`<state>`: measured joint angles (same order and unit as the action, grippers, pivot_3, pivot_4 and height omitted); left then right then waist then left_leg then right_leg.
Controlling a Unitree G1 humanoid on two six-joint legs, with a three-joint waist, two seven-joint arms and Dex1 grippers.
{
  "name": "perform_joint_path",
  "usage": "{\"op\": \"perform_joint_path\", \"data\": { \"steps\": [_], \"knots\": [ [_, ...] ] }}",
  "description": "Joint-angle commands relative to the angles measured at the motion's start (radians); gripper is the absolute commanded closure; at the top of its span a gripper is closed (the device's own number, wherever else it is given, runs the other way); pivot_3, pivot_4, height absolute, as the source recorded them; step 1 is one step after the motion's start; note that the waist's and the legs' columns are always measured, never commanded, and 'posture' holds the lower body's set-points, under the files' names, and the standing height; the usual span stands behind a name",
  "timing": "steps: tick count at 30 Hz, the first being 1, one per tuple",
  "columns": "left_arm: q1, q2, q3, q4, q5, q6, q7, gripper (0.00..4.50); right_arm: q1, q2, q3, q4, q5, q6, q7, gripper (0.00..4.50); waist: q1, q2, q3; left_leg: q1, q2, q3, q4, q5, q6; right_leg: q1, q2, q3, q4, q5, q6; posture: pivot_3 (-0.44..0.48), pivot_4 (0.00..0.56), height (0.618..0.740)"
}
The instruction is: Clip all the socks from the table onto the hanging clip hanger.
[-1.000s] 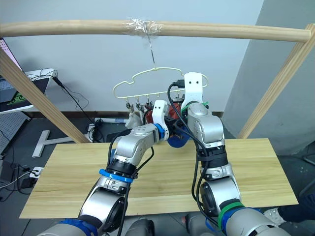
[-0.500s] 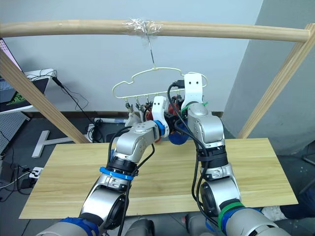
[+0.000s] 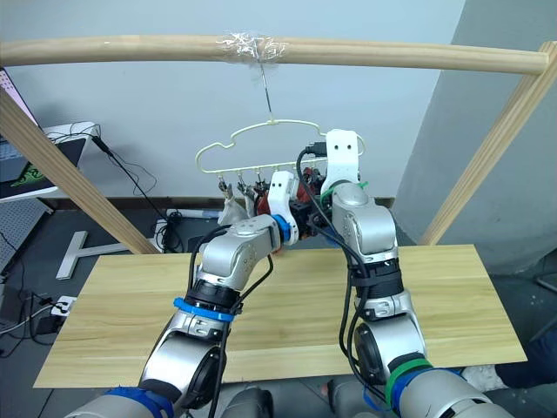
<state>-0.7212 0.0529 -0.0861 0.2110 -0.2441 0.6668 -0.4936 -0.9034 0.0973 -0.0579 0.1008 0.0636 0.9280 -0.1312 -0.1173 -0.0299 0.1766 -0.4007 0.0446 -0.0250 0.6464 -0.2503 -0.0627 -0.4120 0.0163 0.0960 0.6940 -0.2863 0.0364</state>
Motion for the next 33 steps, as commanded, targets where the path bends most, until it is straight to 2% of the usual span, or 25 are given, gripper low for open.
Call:
{"op": "perform_joint_path", "data": {
  "steps": [1,8,17,24,33],
  "knots": [
    [0.035,0.029,-0.015,-0.121,-0.023,0.039,-0.021,1.46,0.013,-0.006,0.006,-0.085,0.018,0.028,0.024,1.50,0.000,0.000,0.000,0.000,0.000,0.000,0.000,0.000,0.000,0.000,0.000,0.000,0.000,0.000,0.000,-0.098,0.133,0.740],
    [0.129,0.123,-0.002,-0.295,-0.061,0.090,-0.045,1.46,0.082,-0.059,0.043,-0.196,0.027,0.102,0.101,1.50,-0.003,0.000,0.000,0.000,0.000,0.000,0.000,0.000,0.000,0.000,0.000,0.000,0.000,0.000,0.000,-0.104,0.137,0.740],
    [0.245,0.235,0.073,-0.493,-0.147,0.122,-0.073,1.46,0.177,-0.121,0.090,-0.370,0.041,0.177,0.164,1.50,-0.023,0.000,0.000,0.000,0.000,0.000,0.000,0.000,0.000,0.000,0.000,0.000,0.000,0.000,0.000,-0.138,0.144,0.740],
    [0.273,0.341,0.131,-0.589,-0.248,0.161,-0.137,1.46,0.193,-0.103,0.060,-0.434,0.027,0.192,0.113,1.50,-0.039,0.000,0.000,0.000,0.000,-0.001,0.000,0.000,0.000,0.000,0.001,0.000,0.000,0.000,0.000,-0.174,0.144,0.740],
    [0.216,0.429,0.201,-0.581,-0.326,0.145,-0.175,1.46,0.200,-0.009,-0.009,-0.443,0.010,0.126,-0.004,1.50,-0.068,0.000,0.000,0.000,0.000,-0.001,0.000,0.000,0.000,0.000,0.000,0.000,-0.002,0.000,0.000,-0.212,0.131,0.740]
  ]
}}
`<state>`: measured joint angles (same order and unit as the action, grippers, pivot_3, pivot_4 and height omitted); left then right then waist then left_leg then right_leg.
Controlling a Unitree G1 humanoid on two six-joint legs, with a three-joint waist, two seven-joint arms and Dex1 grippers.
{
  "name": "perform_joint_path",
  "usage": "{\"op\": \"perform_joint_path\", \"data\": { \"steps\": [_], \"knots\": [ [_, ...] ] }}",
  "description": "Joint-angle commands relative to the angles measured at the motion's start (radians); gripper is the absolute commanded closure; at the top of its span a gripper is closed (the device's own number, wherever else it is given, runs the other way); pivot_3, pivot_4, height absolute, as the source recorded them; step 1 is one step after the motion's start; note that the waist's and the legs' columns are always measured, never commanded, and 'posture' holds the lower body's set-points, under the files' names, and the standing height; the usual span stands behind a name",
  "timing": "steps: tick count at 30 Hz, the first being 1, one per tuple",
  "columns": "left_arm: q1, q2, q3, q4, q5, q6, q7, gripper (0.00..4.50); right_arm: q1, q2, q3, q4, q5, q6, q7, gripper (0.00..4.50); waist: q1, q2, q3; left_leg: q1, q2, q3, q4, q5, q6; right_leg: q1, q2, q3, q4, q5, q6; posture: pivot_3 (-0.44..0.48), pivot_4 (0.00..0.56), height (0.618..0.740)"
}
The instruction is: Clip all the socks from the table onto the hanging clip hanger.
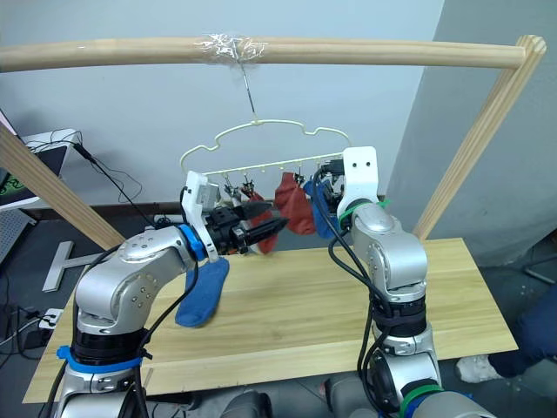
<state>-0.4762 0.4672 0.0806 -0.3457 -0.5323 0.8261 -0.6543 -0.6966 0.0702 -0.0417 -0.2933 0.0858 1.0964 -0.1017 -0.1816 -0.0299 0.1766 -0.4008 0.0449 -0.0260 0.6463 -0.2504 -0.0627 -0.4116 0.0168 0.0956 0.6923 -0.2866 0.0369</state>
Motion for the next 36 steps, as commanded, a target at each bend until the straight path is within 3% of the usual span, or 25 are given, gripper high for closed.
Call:
{"op": "perform_joint_path", "data": {
  "steps": [1,12,15,36],
  "knots": [
    [-0.035,0.018,0.039,-0.022,-0.044,-0.011,-0.014,1.46,-0.006,0.028,-0.030,-0.049,-0.011,-0.049,-0.041,1.50,-0.009,0.000,0.000,0.000,0.000,0.000,0.000,0.000,0.000,0.000,0.000,0.000,0.000,0.000,0.000,-0.212,0.131,0.740],
    [-0.071,0.055,0.024,-0.003,-0.057,-0.017,-0.022,1.46,-0.008,0.084,-0.034,-0.048,-0.001,-0.089,-0.076,1.50,-0.041,0.000,0.000,0.000,0.000,0.000,-0.001,0.000,0.000,0.000,0.000,0.000,-0.002,0.000,0.000,-0.230,0.132,0.740],
    [-0.068,0.056,0.025,-0.001,-0.056,-0.017,-0.016,1.42,-0.006,0.083,-0.026,-0.045,0.000,-0.090,-0.077,2.03,-0.042,0.000,0.000,0.000,0.000,0.000,0.000,0.000,0.000,0.000,0.000,0.000,-0.001,0.000,0.000,-0.223,0.132,0.740],
    [-0.023,0.058,0.033,-0.045,-0.056,-0.006,0.048,1.42,-0.043,0.083,-0.004,0.077,0.035,-0.124,-0.028,2.03,-0.036,0.000,0.000,0.000,0.000,0.000,-0.001,0.000,0.000,0.000,0.000,0.000,-0.001,0.000,0.000,-0.161,0.134,0.740]
  ]
}}
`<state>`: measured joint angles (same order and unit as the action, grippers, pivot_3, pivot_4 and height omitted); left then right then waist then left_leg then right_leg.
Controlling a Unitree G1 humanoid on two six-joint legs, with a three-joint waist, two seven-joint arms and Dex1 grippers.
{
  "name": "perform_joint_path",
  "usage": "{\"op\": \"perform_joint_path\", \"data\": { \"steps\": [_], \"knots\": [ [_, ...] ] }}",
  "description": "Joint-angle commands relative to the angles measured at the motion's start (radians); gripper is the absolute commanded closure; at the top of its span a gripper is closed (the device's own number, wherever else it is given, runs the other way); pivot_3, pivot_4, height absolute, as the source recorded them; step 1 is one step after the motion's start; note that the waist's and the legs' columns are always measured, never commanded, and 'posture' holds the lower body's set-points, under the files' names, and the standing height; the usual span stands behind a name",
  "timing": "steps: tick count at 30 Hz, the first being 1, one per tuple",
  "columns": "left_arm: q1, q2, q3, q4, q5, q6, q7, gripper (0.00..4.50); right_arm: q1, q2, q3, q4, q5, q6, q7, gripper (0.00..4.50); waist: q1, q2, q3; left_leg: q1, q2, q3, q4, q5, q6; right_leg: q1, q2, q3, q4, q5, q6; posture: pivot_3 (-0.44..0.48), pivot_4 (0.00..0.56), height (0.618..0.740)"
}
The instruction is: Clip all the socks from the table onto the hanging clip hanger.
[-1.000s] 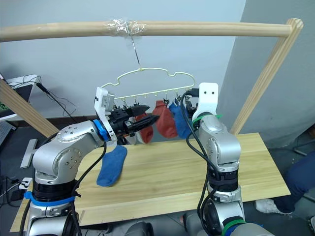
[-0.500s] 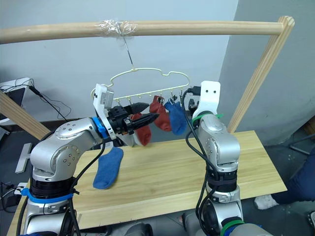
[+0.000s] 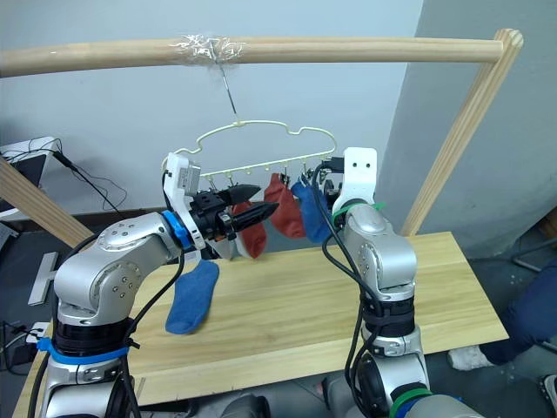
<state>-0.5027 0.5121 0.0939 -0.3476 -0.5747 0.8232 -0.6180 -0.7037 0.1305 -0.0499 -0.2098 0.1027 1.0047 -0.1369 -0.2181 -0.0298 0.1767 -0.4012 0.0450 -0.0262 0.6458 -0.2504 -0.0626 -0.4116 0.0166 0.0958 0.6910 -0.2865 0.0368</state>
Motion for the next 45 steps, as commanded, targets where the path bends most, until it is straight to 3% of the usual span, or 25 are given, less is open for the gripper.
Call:
{"op": "perform_joint_path", "data": {
  "steps": [1,31,45],
  "knots": [
    [0.005,0.014,0.022,-0.046,-0.015,-0.001,0.015,1.42,-0.038,0.025,0.005,0.004,0.018,-0.038,0.008,2.03,0.000,0.000,0.000,0.000,0.000,0.000,0.000,0.000,0.000,0.000,0.000,0.000,0.000,0.000,0.000,-0.160,0.134,0.740],
    [0.069,0.050,0.074,-0.140,-0.068,0.054,0.103,1.42,-0.147,-0.002,-0.010,0.293,0.027,-0.227,-0.004,2.03,0.042,0.000,0.000,0.000,0.000,0.000,0.000,0.000,0.000,0.000,0.000,0.000,0.001,0.000,0.000,-0.076,0.130,0.740],
    [0.067,0.052,0.071,-0.135,-0.082,0.057,0.112,1.42,-0.111,-0.025,-0.007,0.257,0.002,-0.195,-0.014,2.03,0.075,0.000,0.000,0.000,0.000,0.000,0.000,0.000,0.000,0.000,0.000,0.000,0.000,0.000,0.000,-0.099,0.141,0.740]
  ]
}}
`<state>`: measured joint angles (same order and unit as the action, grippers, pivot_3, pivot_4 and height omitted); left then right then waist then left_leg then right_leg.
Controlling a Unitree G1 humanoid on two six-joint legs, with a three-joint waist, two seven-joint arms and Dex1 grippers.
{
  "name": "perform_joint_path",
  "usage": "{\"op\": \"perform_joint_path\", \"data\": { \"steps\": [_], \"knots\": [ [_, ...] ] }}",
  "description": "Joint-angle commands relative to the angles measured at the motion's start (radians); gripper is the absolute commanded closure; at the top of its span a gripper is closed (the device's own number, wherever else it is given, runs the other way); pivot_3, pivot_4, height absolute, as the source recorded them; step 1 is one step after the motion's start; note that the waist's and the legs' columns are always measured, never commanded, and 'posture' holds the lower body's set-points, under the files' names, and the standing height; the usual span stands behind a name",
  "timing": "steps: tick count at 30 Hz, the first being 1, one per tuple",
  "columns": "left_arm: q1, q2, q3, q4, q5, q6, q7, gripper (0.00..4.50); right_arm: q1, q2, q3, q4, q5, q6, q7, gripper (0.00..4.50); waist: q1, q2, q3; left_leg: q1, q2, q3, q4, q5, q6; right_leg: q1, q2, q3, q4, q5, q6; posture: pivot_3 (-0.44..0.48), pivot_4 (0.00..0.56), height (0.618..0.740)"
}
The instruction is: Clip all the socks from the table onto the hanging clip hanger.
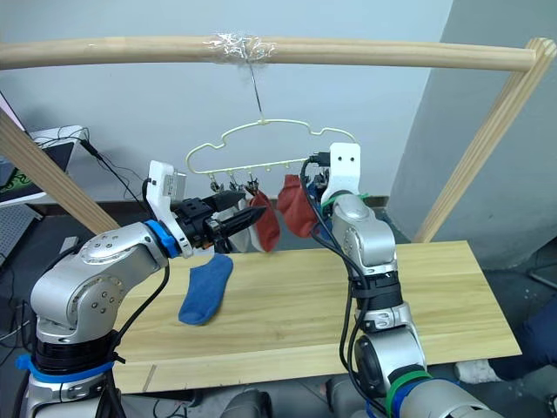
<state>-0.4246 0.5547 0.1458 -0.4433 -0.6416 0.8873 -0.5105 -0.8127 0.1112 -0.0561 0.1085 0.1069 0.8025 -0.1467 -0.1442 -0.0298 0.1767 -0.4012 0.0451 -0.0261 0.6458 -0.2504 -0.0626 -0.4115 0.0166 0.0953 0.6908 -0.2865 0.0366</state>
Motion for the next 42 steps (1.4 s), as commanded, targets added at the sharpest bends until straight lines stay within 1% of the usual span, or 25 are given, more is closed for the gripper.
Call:
{"op": "perform_joint_path", "data": {
  "steps": [1,10,17,21,23,24,30,31,42],
  "knots": [
    [-0.012,0.008,0.017,-0.039,-0.015,-0.008,0.004,1.42,0.003,-0.008,-0.001,-0.071,-0.004,0.014,-0.004,2.03,0.001,0.000,0.000,0.000,0.000,0.000,0.000,0.000,0.000,0.000,0.000,0.000,0.000,0.000,0.000,-0.099,0.141,0.740],
    [-0.023,-0.004,-0.002,-0.024,-0.013,-0.015,0.002,1.42,0.038,-0.024,-0.004,-0.142,-0.008,0.066,-0.007,2.03,-0.001,0.000,0.000,0.000,0.000,0.000,0.000,0.000,0.000,0.000,0.000,0.000,0.000,0.000,0.000,-0.131,0.149,0.740],
    [-0.026,-0.006,-0.006,-0.021,-0.012,-0.015,0.000,1.42,0.043,-0.032,-0.003,-0.142,-0.010,0.069,-0.005,2.03,-0.003,0.000,0.000,0.000,0.000,0.000,0.000,0.000,0.000,0.000,0.000,0.000,0.000,0.000,0.000,-0.129,0.148,0.740],
    [-0.024,-0.005,-0.005,-0.024,-0.012,-0.013,0.003,1.42,0.037,-0.032,-0.004,-0.119,-0.012,0.054,-0.006,2.03,-0.003,0.000,0.000,0.000,0.000,0.000,0.000,0.000,0.000,0.000,0.000,0.000,-0.001,0.000,0.000,-0.129,0.148,0.740],
    [-0.023,-0.002,-0.003,-0.027,-0.012,-0.011,0.004,1.42,0.022,-0.035,-0.007,-0.083,-0.016,0.028,-0.007,2.03,-0.003,0.000,0.000,0.000,0.000,0.000,0.000,0.000,0.000,0.000,0.000,0.000,-0.001,0.000,0.000,-0.129,0.148,0.740],
    [-0.022,-0.001,-0.002,-0.028,-0.012,-0.011,0.004,1.42,0.012,-0.037,-0.011,-0.062,-0.018,0.013,-0.008,2.03,-0.003,0.000,0.000,0.000,0.000,0.000,0.000,0.000,0.000,0.000,0.000,0.000,-0.001,0.000,0.000,-0.115,0.140,0.740],
    [-0.018,0.004,0.004,-0.031,-0.010,-0.008,0.008,1.42,-0.051,-0.049,-0.026,0.064,-0.023,-0.078,-0.018,2.03,-0.003,0.000,0.000,0.000,0.000,0.000,0.000,0.000,0.000,0.000,0.000,0.000,-0.001,0.000,0.000,-0.115,0.140,0.740],
    [-0.016,0.005,0.005,-0.033,-0.010,-0.008,0.010,1.42,-0.058,-0.051,-0.028,0.079,-0.024,-0.090,-0.019,2.03,-0.003,0.000,0.000,0.000,0.000,0.001,0.000,0.000,0.000,0.000,0.000,0.000,-0.001,0.000,0.000,-0.097,0.133,0.740],
    [0.002,0.005,0.009,-0.044,-0.011,-0.014,0.027,1.42,-0.101,-0.058,-0.043,0.159,-0.023,-0.151,-0.042,2.03,-0.001,0.000,0.000,0.000,0.000,0.001,0.000,0.000,0.000,0.000,0.000,0.001,-0.001,0.000,0.000,-0.092,0.126,0.740]
  ]
}}
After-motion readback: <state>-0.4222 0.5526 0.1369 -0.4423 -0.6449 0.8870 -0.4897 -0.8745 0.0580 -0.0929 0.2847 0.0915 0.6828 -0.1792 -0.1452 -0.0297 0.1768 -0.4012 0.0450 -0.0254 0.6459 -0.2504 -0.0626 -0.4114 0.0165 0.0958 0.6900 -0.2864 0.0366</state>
